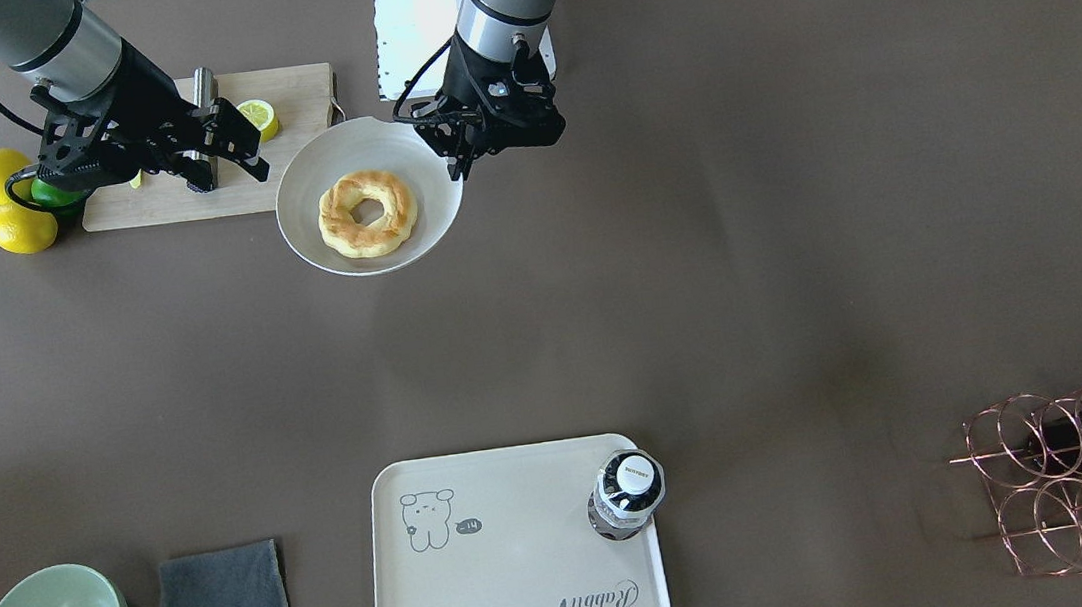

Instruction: Place donut on tray

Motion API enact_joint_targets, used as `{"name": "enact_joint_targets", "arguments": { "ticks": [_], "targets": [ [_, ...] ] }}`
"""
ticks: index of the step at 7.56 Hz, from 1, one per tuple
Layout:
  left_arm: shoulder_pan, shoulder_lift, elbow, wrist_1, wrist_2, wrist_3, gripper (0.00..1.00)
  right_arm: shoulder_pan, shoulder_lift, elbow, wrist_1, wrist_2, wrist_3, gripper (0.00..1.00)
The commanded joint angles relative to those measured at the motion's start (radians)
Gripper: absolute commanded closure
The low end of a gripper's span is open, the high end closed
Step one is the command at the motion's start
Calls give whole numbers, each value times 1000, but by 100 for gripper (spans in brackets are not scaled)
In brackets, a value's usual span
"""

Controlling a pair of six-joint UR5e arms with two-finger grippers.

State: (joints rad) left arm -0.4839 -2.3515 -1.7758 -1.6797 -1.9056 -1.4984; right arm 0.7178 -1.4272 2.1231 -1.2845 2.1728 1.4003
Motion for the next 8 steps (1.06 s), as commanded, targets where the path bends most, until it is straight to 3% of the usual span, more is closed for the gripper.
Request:
{"name": "enact_joint_targets", "arguments": {
  "ticks": [1, 6, 7, 8],
  "targets": [
    [11, -6, 0, 0, 22, -8, 100, -38, 21, 3, -2, -36, 58, 39],
    [15, -6, -14, 0, 22, -8, 100, -61, 24, -5, -2, -70, 98, 55],
    [15, -6, -20, 0, 23, -10, 100, -61, 28, -5, -2, -71, 132, 71],
    [15, -5, -20, 0, 23, -10, 100, -66, 48, -6, -6, -76, 211, 100]
  ]
}}
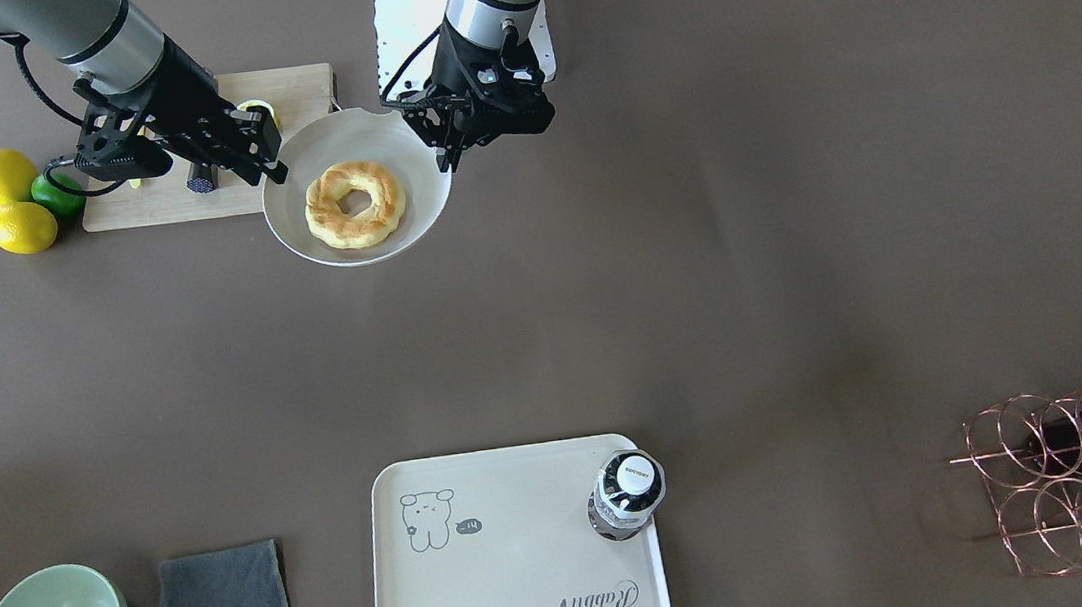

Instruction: Place donut on tray

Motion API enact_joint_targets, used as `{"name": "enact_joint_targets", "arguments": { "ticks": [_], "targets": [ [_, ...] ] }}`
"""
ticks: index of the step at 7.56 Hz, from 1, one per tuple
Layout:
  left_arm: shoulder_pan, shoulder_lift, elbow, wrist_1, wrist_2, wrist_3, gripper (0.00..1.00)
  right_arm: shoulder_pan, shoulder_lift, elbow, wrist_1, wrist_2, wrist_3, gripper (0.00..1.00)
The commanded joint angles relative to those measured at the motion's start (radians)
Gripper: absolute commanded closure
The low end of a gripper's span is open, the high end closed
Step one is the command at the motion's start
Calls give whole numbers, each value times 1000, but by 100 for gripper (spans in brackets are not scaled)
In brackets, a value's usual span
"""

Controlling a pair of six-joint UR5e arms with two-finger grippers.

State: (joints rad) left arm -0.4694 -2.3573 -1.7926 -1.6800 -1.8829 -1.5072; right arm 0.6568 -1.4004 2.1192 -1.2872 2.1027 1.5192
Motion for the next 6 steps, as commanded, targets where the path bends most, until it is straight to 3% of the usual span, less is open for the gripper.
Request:
{"name": "enact_joint_targets", "arguments": {
  "ticks": [1, 3, 4, 5, 6],
  "targets": [
    [0, 3, -4, 0, 1, 1, 100, -5, 38, -4, -4, -6, 126, 100],
    [0, 7, -4, -4, -1, 8, 100, 1, 52, -4, -4, -4, 165, 100],
    [-1, 9, -4, -4, -4, 13, 81, 10, 52, -4, -4, -3, 165, 100],
    [-6, 21, -11, -6, 4, 74, 4, 17, 50, -5, -4, 0, 165, 100],
    [-17, 85, -78, -4, -2, 114, 1, 17, 46, -7, -4, -3, 165, 100]
  ]
}}
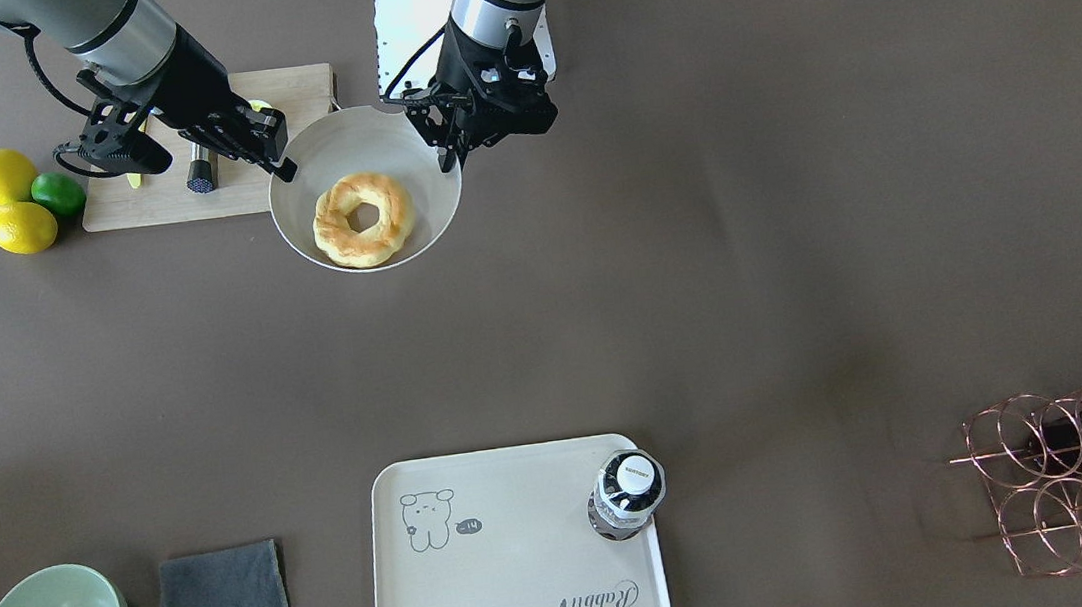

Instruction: Place donut on tray

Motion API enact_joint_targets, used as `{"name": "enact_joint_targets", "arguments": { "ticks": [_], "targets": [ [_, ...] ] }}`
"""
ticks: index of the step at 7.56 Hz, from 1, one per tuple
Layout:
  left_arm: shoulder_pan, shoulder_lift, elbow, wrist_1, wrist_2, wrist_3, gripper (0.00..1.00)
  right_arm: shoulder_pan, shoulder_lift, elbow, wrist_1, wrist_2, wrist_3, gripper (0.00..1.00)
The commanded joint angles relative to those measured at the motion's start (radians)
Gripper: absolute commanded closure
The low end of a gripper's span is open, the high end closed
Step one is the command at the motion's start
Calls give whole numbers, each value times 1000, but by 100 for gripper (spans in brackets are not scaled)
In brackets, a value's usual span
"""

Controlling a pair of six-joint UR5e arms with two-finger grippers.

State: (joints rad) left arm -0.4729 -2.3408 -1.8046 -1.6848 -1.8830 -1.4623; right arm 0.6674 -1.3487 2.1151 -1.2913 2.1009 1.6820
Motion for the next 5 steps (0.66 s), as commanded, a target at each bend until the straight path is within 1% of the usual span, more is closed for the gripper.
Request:
{"name": "enact_joint_targets", "arguments": {
  "ticks": [1, 2, 3, 4, 5],
  "targets": [
    [-80, 115, -117, 7, -30, 138, 1, 6, -6, -9, 0, -4, 2, 100],
    [-148, 153, -134, 5, -141, 179, 1, 6, -3, -21, 0, -7, 4, 100],
    [-233, 190, -160, 4, -228, 230, 1, 12, 0, -49, 4, -13, 7, 100],
    [-294, 245, -186, 2, -272, 291, 1, 39, 17, -90, 9, -34, 48, 100],
    [-329, 302, -211, 0, -298, 357, 1, 94, 96, -187, 9, -30, 83, 100]
  ]
}}
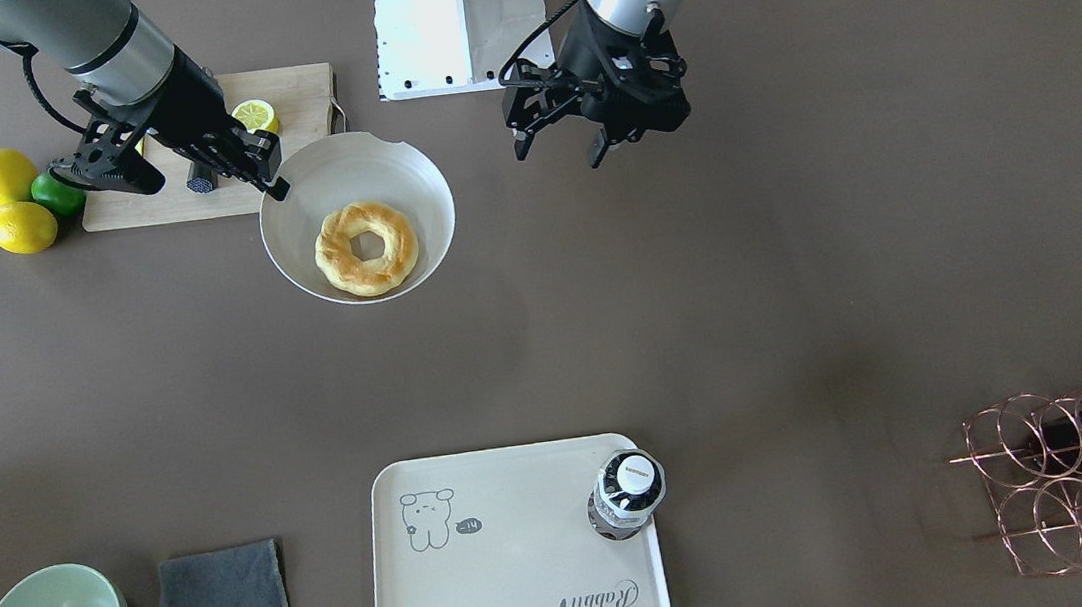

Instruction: Place donut on tray

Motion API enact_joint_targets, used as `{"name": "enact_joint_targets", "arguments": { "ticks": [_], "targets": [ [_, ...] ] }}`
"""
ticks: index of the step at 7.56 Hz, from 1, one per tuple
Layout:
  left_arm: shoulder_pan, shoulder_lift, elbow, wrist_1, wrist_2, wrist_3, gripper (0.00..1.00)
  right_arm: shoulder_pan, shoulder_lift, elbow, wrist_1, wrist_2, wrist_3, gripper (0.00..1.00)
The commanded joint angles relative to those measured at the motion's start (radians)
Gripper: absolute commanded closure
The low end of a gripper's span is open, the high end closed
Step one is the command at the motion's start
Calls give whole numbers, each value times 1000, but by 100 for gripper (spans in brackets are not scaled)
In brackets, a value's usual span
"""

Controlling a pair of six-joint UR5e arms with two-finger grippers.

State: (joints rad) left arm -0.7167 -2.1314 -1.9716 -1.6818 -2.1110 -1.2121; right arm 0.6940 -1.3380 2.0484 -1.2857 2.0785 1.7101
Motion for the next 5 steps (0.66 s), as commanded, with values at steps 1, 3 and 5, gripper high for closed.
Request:
{"name": "enact_joint_targets", "arguments": {
  "ticks": [1, 3, 5],
  "targets": [
    [-146, 128, -47, -4, -117, 174, 1, 97, 171, -240, 2, -11, 74, 100],
    [-237, 169, -49, -6, -178, 247, 1, 136, 381, -534, 46, -12, 104, 100],
    [-251, 229, -102, -6, -176, 260, 1, 140, 575, -914, 260, -31, 106, 100]
  ]
}}
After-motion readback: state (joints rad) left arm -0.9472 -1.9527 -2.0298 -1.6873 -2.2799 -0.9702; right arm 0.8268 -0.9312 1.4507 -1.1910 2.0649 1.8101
